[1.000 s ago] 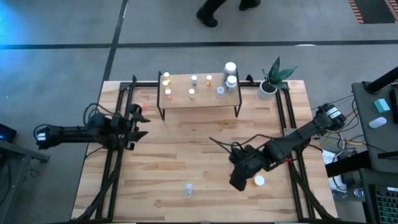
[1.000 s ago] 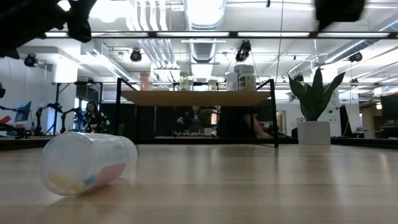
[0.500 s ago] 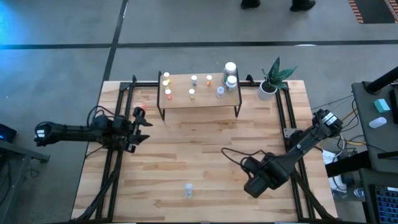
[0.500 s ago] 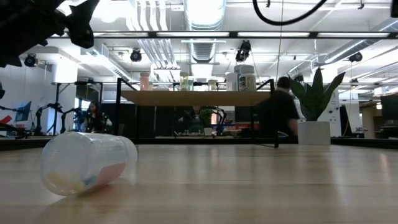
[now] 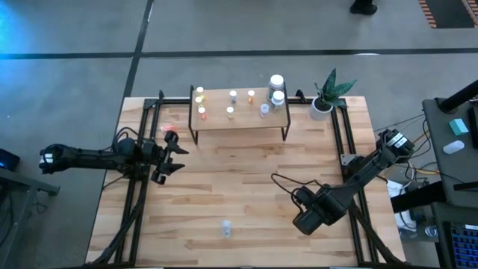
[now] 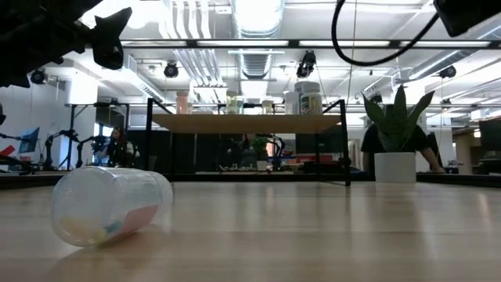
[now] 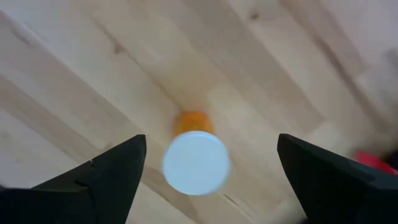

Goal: Pick and place medicine bottles onto shelf by color
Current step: Put the orange pill bottle on the shelf

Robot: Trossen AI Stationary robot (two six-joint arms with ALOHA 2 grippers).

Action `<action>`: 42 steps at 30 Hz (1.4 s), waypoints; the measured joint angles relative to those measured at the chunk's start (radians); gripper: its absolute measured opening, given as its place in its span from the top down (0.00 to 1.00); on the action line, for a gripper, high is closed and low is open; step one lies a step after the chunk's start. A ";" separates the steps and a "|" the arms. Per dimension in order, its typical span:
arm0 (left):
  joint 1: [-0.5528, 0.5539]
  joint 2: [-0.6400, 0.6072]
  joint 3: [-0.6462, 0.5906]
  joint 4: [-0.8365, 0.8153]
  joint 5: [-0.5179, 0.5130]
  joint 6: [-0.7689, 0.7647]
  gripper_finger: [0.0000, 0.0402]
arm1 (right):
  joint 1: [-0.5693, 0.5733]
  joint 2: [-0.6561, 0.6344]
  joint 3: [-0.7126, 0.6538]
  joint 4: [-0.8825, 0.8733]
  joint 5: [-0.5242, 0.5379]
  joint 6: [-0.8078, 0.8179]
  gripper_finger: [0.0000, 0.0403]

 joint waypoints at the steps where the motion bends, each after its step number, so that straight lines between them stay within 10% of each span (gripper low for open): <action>1: 0.000 0.002 0.000 0.000 0.000 0.001 0.50 | 0.001 -0.011 -0.023 0.037 0.000 0.002 0.12; 16: 0.000 0.016 0.000 0.030 0.000 0.001 0.50 | 0.071 -0.120 -0.288 0.316 -0.008 0.132 0.16; 42: 0.000 0.090 0.002 0.084 0.000 -0.002 0.50 | 0.102 -0.112 -0.332 0.376 -0.018 0.135 0.19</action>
